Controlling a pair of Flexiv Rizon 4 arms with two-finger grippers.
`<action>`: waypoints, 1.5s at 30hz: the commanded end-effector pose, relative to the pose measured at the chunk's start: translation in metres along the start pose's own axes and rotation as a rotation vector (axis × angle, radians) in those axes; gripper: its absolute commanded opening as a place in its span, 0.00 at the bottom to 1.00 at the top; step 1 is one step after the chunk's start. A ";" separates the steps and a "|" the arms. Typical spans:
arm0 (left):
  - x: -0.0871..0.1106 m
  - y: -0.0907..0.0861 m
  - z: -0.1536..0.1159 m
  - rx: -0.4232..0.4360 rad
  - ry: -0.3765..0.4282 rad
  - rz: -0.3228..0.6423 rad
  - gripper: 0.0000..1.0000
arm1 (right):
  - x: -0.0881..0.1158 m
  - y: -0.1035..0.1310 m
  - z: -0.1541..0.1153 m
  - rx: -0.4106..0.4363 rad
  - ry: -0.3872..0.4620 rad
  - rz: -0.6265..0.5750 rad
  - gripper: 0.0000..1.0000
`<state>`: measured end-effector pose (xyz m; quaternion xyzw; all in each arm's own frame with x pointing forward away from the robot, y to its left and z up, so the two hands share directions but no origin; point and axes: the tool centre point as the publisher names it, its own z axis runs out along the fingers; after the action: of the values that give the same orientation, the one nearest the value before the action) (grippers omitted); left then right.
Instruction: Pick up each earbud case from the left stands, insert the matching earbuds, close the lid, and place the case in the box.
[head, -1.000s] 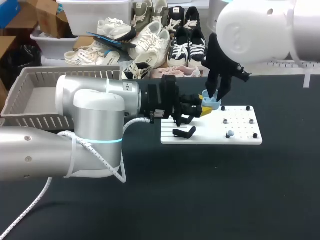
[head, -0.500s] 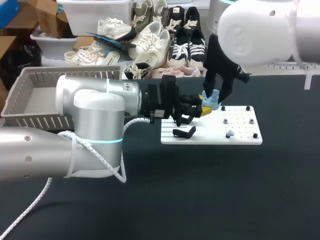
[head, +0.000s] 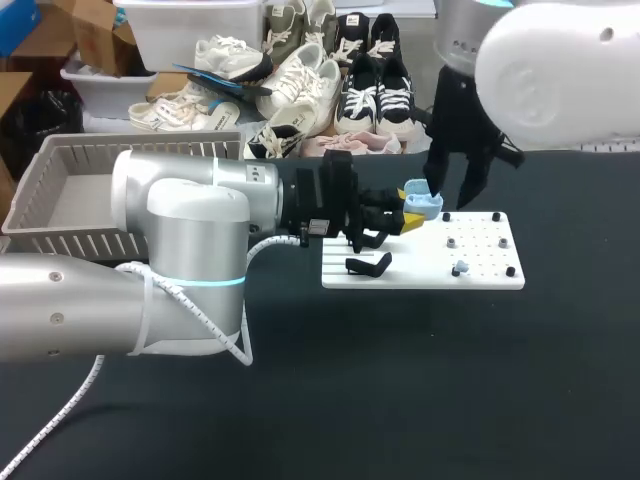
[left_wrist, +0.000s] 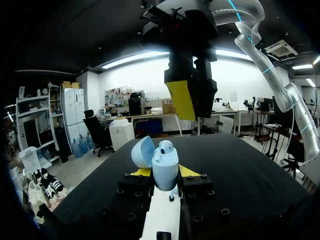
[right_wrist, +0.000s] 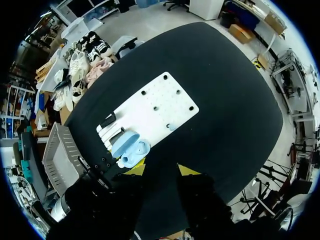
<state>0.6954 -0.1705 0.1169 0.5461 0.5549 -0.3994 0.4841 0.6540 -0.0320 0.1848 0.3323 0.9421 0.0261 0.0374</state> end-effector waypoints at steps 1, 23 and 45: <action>0.001 0.000 0.000 -0.003 -0.004 0.001 0.00 | 0.002 -0.025 0.004 -0.081 -0.054 -0.006 0.35; 0.001 0.000 0.000 -0.003 -0.004 0.001 0.00 | -0.021 -0.058 0.061 -0.232 -0.154 -0.249 0.40; 0.001 0.000 0.000 -0.003 -0.004 0.001 0.00 | -0.037 -0.050 0.104 -0.297 -0.154 -0.342 0.44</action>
<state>0.6954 -0.1705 0.1170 0.5461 0.5549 -0.3994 0.4841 0.6584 -0.0923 0.0874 0.1581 0.9665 0.1281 0.1562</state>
